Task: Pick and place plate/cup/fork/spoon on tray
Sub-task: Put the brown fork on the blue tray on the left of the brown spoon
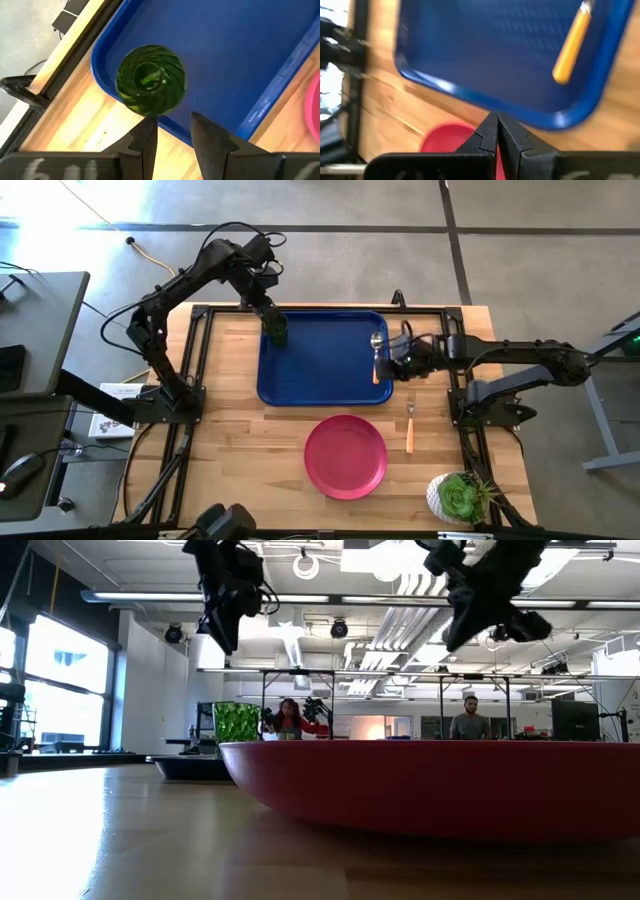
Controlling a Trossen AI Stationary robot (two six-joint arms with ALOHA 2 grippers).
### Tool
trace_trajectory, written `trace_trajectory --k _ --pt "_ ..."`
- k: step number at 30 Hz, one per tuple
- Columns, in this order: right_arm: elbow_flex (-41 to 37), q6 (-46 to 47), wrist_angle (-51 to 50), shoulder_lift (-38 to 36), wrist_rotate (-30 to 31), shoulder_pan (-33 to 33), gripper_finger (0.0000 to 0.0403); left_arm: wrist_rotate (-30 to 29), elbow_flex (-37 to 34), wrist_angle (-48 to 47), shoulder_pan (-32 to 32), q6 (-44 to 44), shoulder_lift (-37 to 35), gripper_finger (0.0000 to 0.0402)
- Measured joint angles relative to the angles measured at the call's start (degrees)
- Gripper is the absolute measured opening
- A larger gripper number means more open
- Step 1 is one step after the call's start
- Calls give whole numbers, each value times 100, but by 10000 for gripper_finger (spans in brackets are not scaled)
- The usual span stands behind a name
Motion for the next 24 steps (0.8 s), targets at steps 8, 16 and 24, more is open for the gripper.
trace_trajectory --k 8,16,24 --pt "0 892 -1093 0 -9 804 0 -7 -6 5 -484 -425 -381 104" --pt "0 1787 -1903 0 -37 1602 0 -9 -6 15 -1134 -904 -812 104" --pt "0 2358 -2262 67 -226 2363 0 -44 -531 626 -2108 -1728 -1300 104"
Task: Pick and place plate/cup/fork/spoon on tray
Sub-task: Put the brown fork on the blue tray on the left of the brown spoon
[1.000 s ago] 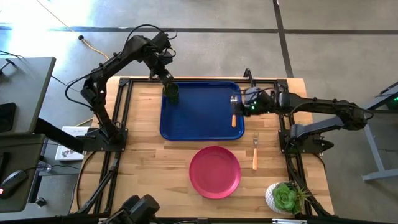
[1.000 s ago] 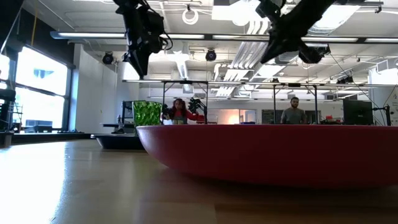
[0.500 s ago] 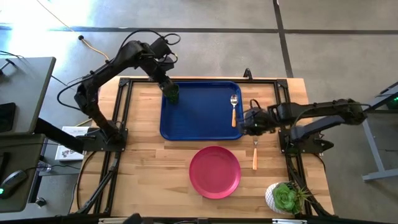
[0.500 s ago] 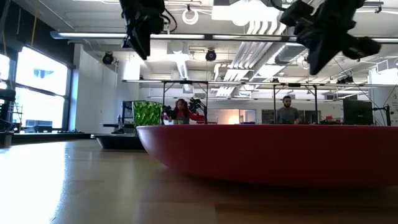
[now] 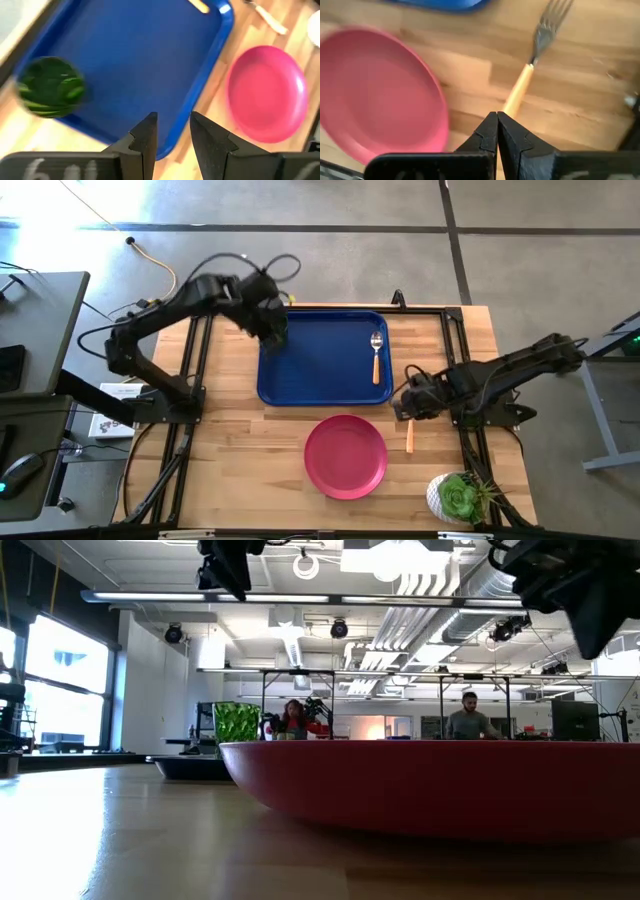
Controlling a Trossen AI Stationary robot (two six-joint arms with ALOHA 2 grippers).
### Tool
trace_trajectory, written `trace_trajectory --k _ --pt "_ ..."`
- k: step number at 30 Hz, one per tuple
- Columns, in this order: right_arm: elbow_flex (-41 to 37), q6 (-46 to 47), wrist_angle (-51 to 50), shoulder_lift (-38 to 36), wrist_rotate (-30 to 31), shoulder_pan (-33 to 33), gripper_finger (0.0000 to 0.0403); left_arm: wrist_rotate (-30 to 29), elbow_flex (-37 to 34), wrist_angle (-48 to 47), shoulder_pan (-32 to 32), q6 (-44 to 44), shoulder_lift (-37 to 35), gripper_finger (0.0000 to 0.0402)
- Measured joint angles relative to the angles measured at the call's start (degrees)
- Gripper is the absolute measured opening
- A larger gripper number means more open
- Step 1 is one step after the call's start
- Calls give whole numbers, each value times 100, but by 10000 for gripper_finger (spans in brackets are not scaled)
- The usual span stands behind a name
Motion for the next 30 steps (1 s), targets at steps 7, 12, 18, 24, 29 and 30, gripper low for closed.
trace_trajectory --k 7,12,18,24,29,30 --pt "0 59 -42 355 -84 558 0 -703 -1068 874 -941 -1047 -607 103" --pt "0 219 -25 621 -134 780 1 -1193 -1371 837 -1441 -1560 -787 103" --pt "0 400 45 806 -201 1021 1 -1512 -1527 804 -1842 -1676 -819 103" --pt "0 534 36 842 -85 1236 1 -1643 -1526 822 -2066 -1673 -822 103" --pt "0 946 34 842 -519 1302 9 -1647 -1525 822 -2222 -1634 -822 103" --pt "0 1080 34 842 -506 1315 16 -1647 -1526 822 -2248 -1594 -822 103"
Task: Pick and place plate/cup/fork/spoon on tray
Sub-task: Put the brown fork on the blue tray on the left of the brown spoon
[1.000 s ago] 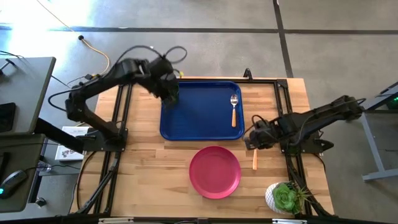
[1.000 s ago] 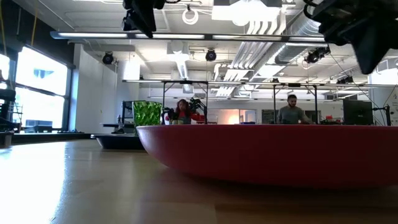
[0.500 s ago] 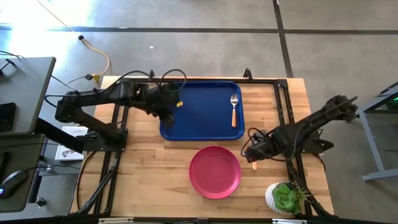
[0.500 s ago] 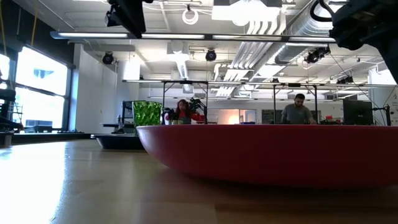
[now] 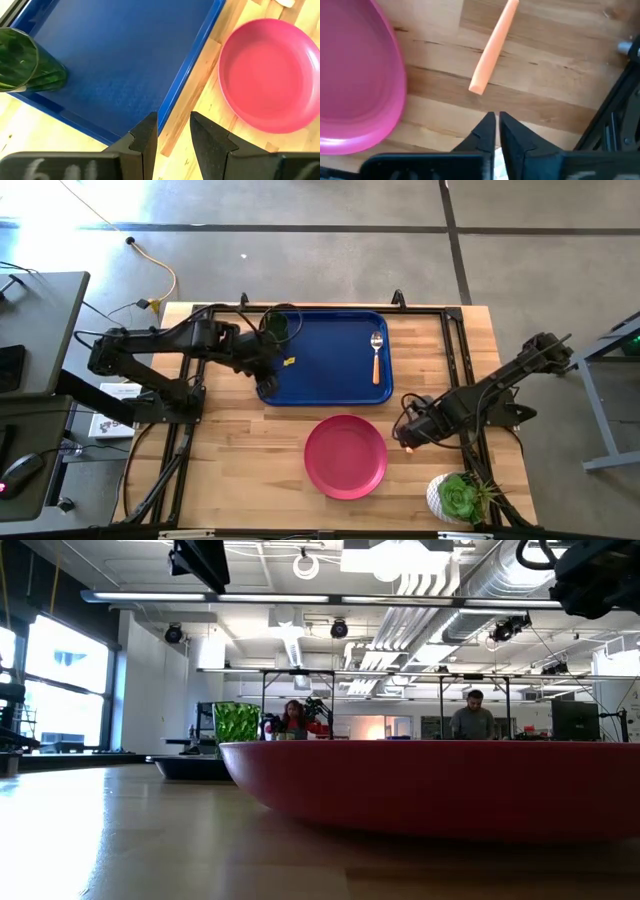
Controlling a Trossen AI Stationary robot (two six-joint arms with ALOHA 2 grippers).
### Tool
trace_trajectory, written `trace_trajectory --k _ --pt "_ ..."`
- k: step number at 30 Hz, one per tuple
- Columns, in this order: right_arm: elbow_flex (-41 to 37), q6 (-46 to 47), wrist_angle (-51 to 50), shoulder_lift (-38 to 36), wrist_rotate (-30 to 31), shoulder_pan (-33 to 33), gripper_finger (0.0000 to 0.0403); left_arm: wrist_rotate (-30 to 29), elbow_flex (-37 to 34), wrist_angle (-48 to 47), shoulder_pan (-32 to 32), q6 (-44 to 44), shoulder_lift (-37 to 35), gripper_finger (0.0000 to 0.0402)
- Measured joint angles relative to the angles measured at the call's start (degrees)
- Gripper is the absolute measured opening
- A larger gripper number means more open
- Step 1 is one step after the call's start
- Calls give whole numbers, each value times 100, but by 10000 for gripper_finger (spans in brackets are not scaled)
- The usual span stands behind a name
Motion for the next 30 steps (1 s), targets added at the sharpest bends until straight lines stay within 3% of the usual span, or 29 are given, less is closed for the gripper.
trace_trajectory --k 7,13,21,30 --pt "-40 577 28 132 511 74 102 0 1 -2 -79 347 0 103" --pt "-584 936 637 407 518 57 158 -1 5 -2 -77 572 2 103" --pt "-1166 1087 1378 461 627 -240 169 1 5 -2 -76 701 2 103" --pt "-1690 473 1847 492 624 -937 169 -1 5 -4 -72 729 2 103"
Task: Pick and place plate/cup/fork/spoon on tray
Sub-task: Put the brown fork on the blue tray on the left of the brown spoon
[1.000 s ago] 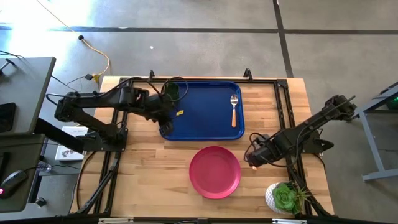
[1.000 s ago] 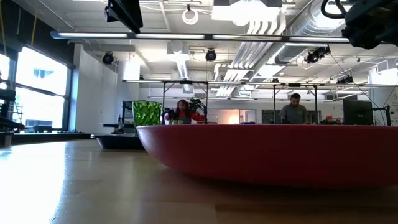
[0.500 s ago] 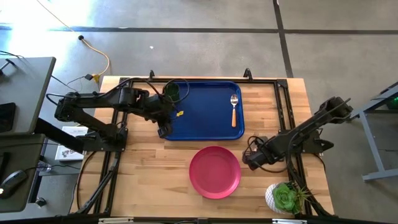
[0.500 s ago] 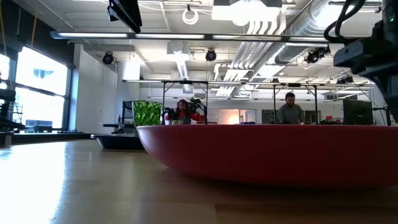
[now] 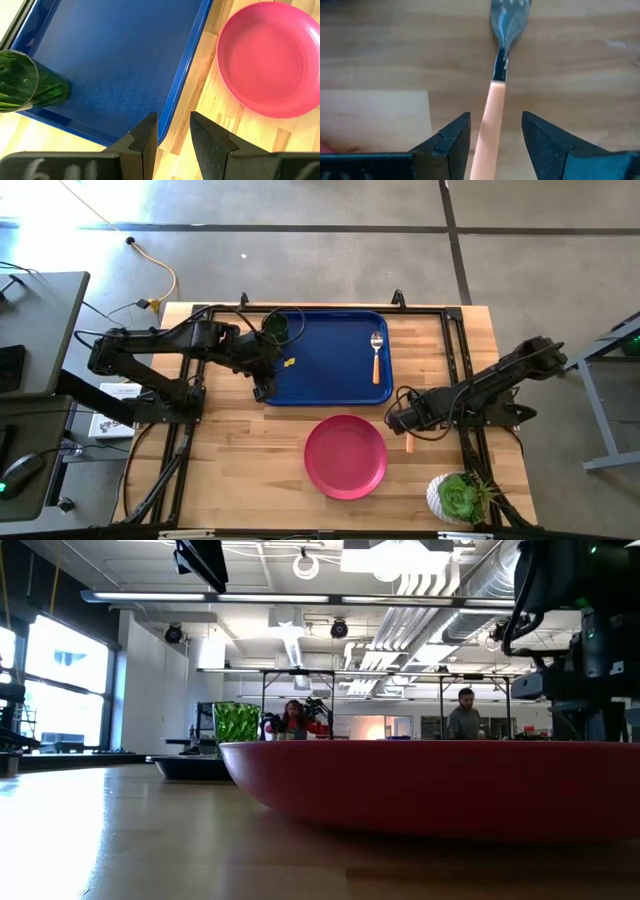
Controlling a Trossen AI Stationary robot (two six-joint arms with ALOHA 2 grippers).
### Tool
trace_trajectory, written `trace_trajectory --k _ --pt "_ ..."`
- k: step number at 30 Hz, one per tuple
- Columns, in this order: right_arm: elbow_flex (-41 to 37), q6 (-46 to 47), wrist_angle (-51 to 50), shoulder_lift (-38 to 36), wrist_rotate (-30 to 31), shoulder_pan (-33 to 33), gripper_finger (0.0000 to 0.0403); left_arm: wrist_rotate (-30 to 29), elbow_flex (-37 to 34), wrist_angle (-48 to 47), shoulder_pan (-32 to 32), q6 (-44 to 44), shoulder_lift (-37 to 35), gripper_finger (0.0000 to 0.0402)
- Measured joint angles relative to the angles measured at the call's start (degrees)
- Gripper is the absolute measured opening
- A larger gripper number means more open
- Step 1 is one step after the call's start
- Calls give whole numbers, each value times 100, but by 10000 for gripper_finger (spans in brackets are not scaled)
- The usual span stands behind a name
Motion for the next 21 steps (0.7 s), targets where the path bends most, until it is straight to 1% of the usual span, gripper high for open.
trace_trajectory --k 6,8,11,17,19,21 --pt "-238 -200 203 42 -125 -293 168 0 2 4 0 0 2 103" --pt "-300 -211 296 36 -155 -339 159 0 2 4 13 0 2 103" --pt "-376 -209 451 15 -230 -377 126 -27 2 6 17 0 2 103" --pt "-364 -145 465 22 -232 -375 38 -147 2 6 17 6 2 103" --pt "-367 -73 461 22 -223 -373 20 -148 2 7 15 56 2 103" --pt "-366 -35 463 22 -219 -371 15 -146 2 4 15 104 2 103"
